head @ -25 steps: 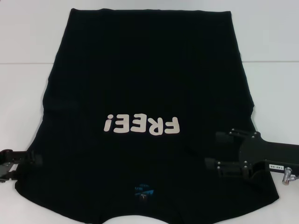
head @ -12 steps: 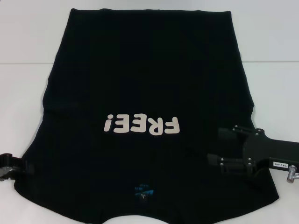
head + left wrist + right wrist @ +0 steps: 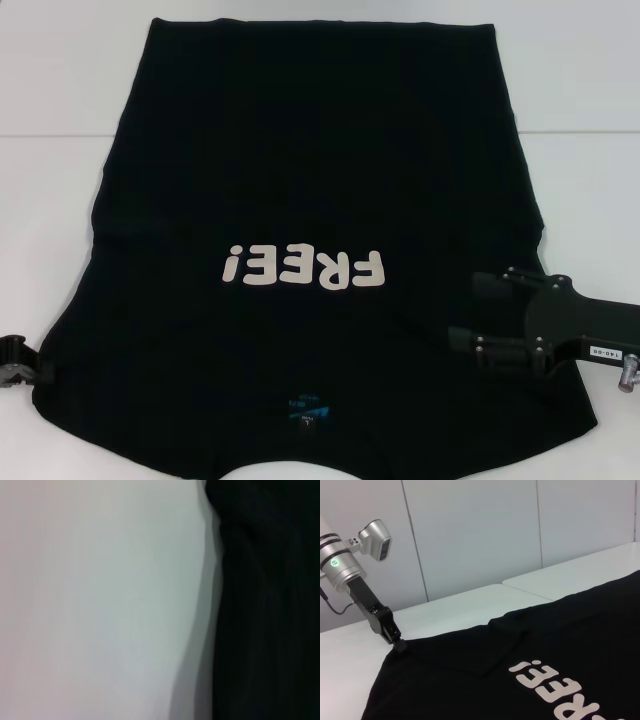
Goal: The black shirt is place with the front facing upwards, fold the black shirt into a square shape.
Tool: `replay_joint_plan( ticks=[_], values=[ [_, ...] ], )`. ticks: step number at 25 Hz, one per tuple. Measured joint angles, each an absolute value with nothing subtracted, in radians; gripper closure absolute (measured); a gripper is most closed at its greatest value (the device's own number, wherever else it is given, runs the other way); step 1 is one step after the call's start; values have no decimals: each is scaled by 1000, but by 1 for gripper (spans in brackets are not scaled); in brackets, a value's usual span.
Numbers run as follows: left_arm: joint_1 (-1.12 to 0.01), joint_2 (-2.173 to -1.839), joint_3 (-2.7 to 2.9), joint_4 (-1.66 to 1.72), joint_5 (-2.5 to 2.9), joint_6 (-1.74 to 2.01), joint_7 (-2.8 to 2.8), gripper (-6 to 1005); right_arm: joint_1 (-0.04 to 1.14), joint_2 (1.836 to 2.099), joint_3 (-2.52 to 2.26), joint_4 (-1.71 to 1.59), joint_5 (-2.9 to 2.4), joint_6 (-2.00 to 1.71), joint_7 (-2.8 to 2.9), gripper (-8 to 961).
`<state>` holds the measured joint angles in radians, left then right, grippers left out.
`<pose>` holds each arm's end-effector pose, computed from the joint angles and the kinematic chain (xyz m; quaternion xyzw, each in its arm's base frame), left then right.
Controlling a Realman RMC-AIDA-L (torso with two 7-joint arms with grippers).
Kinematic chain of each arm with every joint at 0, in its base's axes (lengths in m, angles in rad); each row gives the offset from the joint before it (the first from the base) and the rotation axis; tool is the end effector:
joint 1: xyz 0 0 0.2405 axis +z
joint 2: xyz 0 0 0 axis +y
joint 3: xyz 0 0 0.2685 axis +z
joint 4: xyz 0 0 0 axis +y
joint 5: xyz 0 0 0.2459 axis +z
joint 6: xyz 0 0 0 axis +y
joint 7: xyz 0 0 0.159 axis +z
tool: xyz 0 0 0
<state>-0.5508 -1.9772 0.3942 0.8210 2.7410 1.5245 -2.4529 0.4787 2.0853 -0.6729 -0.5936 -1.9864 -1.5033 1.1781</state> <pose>-0.4005 0.3517 0.0746 -0.6842 -0.7009 -0.0238 0.1999 0.3127 0.3536 -0.0311 -0.9415 0.1769 0.2316 0.1695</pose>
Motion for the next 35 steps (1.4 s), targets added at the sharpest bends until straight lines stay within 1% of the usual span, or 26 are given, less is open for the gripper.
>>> replay_joint_plan(
  ticks=[2, 7, 11, 16, 17, 18, 21, 26, 28, 29, 30, 32, 35],
  values=[
    [-551, -1977, 394, 821, 2741, 1525, -2450, 910, 478, 2085, -670, -594, -1986, -1505, 1178, 66],
    [-551, -1977, 394, 821, 2741, 1532, -2432, 1002, 475, 2084, -642, -594, -1986, -1520, 1180, 66],
    [-551, -1978, 394, 820, 2738, 1556, -2412, 1001, 475, 2080, -627, -594, -1987, -1530, 1204, 66],
    [-552, -1979, 388, 822, 2725, 1580, -2400, 1000, 474, 2067, -625, -656, -2009, -1533, 1387, 67],
    [-554, -1978, 384, 822, 2722, 1583, -2400, 999, 472, 2058, -629, -713, -2041, -1534, 1513, 67],
    [-556, -1976, 377, 822, 2719, 1587, -2398, 999, 472, 2058, -629, -713, -2041, -1534, 1513, 67],
    [-564, -1967, 341, 821, 2712, 1605, -2397, 997, 480, 2032, -630, -789, -2115, -1555, 1747, 67],
    [-577, -1954, 307, 826, 2711, 1630, -2388, 995, 532, 1959, -632, -827, -2271, -1661, 2103, 67],
    [-579, -1952, 307, 830, 2711, 1633, -2385, 994, 558, 1932, -633, -827, -2344, -1691, 2236, 67],
    [-581, -1951, 307, 831, 2711, 1635, -2384, 993, 568, 1923, -633, -828, -2379, -1699, 2288, 67],
    [-582, -1951, 307, 831, 2710, 1637, -2383, 993, 582, 1915, -632, -829, -2422, -1711, 2343, 67],
    [-586, -1949, 307, 831, 2709, 1640, -2377, 991, 602, 1908, -627, -831, -2476, -1732, 2401, 67],
    [-590, -1948, 309, 830, 2696, 1648, -2370, 990, 627, 1907, -627, -840, -2538, -1760, 2438, 67]
  ],
)
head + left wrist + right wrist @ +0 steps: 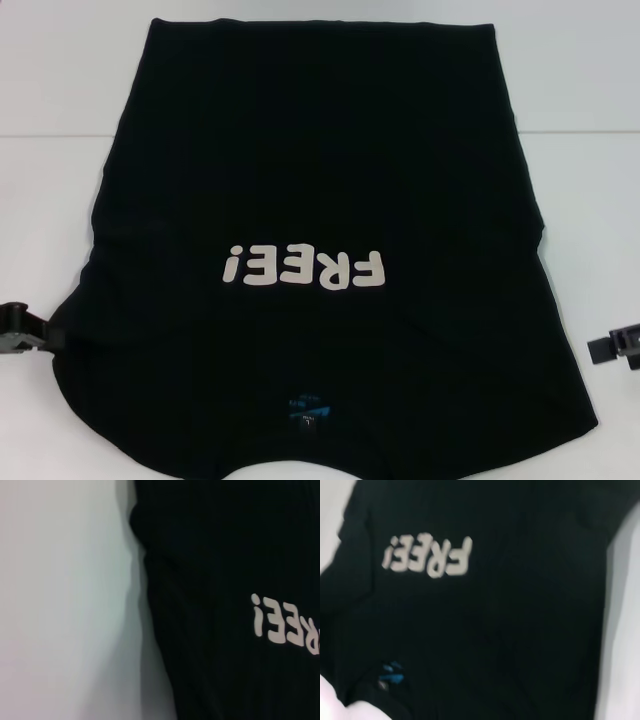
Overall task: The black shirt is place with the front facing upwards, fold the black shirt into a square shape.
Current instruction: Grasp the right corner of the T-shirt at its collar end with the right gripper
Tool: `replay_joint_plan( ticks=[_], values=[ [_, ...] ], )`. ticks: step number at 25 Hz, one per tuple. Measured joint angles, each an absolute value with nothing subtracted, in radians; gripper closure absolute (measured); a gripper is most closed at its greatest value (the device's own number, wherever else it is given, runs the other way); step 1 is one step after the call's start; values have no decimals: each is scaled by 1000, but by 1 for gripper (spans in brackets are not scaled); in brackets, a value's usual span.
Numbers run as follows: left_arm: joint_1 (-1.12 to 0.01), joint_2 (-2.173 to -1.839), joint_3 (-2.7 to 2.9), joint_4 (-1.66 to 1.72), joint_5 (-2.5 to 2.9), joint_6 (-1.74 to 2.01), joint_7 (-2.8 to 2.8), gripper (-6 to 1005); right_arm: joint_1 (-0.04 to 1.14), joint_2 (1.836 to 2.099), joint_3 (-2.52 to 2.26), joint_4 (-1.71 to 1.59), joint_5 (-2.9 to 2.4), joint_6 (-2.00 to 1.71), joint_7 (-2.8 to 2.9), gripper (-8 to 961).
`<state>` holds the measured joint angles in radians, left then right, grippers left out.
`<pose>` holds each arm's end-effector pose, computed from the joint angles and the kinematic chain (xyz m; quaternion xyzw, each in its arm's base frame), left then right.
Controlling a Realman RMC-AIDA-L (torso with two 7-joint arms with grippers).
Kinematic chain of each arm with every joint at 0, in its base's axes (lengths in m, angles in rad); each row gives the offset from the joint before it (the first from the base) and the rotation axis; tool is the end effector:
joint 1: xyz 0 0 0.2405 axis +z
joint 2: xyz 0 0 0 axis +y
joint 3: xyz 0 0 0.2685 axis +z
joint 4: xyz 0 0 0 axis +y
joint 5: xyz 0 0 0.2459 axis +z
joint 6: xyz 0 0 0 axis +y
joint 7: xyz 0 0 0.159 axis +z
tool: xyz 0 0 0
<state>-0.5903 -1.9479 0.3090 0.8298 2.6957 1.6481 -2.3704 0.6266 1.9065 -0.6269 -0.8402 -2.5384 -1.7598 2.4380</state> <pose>-0.3774 0.3590 0.0925 -0.7199 -0.6703 -0.0693 0.1664 0.3233 0.3770 0.0813 -0.7828 0.6165 0.0032 0.0851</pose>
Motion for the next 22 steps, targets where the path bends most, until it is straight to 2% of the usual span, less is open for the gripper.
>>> replay_joint_plan(
  ticks=[22],
  values=[
    [-600, -1947, 309, 814, 2686, 1630, -2362, 978, 657, 1934, -722, -739, -2615, -1663, 2402, 68]
  ],
)
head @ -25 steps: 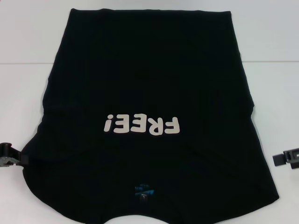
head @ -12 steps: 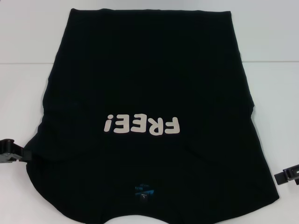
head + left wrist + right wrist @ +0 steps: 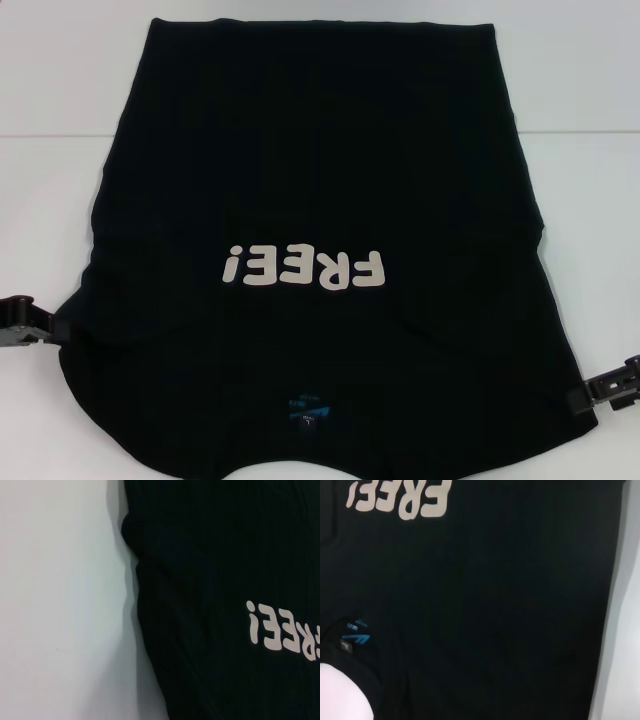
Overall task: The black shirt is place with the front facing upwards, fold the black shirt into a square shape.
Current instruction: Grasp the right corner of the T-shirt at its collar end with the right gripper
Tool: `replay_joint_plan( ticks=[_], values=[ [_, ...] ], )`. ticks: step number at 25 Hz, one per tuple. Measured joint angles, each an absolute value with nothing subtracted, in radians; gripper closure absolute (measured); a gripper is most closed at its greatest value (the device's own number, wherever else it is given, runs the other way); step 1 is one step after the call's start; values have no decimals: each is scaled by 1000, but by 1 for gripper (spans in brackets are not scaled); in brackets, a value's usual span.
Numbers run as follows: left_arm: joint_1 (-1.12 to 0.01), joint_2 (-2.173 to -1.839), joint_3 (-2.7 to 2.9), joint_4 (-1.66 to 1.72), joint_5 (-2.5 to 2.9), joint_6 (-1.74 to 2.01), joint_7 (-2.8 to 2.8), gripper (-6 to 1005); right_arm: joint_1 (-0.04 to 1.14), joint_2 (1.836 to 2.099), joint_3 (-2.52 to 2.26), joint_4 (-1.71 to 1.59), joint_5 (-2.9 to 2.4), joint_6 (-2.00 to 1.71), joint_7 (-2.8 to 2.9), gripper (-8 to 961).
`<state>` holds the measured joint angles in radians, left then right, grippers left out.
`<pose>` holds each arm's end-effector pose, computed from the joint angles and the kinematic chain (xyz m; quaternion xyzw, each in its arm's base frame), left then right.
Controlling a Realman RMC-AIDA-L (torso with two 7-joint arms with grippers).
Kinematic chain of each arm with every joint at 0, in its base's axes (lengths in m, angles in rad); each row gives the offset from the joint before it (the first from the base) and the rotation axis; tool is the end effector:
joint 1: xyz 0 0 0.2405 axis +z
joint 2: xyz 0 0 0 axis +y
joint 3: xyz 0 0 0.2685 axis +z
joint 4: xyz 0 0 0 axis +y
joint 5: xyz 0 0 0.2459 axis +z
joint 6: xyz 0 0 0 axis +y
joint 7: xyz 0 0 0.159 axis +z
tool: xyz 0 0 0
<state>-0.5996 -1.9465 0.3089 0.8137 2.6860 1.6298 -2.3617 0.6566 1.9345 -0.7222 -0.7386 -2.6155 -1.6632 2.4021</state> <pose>-0.3752 0.3643 0.0902 -0.7237 -0.6650 -0.0749 0.1684 0.3319 0.3765 0.0404 -0.7932 0.6011 -0.0650 0.0729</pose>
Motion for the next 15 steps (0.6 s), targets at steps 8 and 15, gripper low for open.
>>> replay_joint_plan(
  ticks=[8, 15],
  values=[
    [-601, -1947, 307, 813, 2686, 1628, -2359, 974, 657, 1948, -726, -737, -2615, -1651, 2402, 69],
    [-601, -1948, 307, 813, 2686, 1626, -2358, 970, 658, 1952, -734, -729, -2637, -1626, 2407, 69]
  ],
)
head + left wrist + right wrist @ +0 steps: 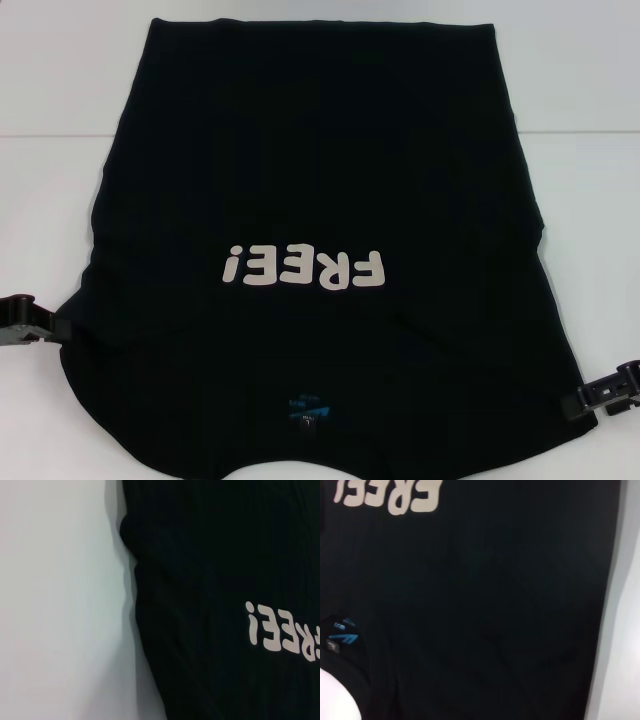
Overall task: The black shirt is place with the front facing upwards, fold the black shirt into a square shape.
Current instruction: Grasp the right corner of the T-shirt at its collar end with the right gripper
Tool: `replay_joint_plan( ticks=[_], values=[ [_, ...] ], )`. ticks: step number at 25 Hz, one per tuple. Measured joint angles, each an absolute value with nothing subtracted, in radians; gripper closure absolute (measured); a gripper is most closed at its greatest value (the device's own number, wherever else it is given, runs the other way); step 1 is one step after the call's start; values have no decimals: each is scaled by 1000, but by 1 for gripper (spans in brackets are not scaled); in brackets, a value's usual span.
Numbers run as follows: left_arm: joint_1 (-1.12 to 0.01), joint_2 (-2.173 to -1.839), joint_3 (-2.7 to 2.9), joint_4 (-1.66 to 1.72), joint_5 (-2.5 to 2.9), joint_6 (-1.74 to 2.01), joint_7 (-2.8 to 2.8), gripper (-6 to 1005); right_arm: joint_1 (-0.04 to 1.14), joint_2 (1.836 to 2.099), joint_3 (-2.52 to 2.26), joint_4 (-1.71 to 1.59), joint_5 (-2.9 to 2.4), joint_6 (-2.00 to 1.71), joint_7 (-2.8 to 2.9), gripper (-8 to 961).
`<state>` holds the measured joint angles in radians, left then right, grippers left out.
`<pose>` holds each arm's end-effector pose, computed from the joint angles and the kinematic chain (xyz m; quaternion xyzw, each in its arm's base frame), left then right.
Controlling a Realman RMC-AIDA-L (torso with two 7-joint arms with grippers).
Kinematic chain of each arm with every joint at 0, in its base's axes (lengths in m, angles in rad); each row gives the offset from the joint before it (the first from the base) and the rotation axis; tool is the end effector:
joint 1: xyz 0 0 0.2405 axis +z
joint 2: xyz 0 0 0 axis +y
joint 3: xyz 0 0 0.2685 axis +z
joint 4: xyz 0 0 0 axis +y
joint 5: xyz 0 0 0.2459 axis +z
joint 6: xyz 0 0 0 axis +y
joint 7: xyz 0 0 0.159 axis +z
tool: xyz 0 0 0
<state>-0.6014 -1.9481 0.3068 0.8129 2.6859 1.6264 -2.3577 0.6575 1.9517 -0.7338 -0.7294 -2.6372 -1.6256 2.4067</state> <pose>-0.3748 0.3651 0.0895 -0.7249 -0.6634 -0.0759 0.1693 0.3350 0.3767 0.0303 -0.7914 0.6013 -0.0751 0.0802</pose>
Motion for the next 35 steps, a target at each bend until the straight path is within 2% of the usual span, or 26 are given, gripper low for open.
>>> replay_joint_plan(
  ticks=[15, 35],
  values=[
    [-603, -1948, 310, 813, 2686, 1618, -2358, 962, 674, 1957, -740, -714, -2639, -1623, 2405, 69],
    [-606, -1947, 311, 813, 2684, 1614, -2356, 951, 705, 1977, -761, -699, -2638, -1620, 2407, 70]
  ],
)
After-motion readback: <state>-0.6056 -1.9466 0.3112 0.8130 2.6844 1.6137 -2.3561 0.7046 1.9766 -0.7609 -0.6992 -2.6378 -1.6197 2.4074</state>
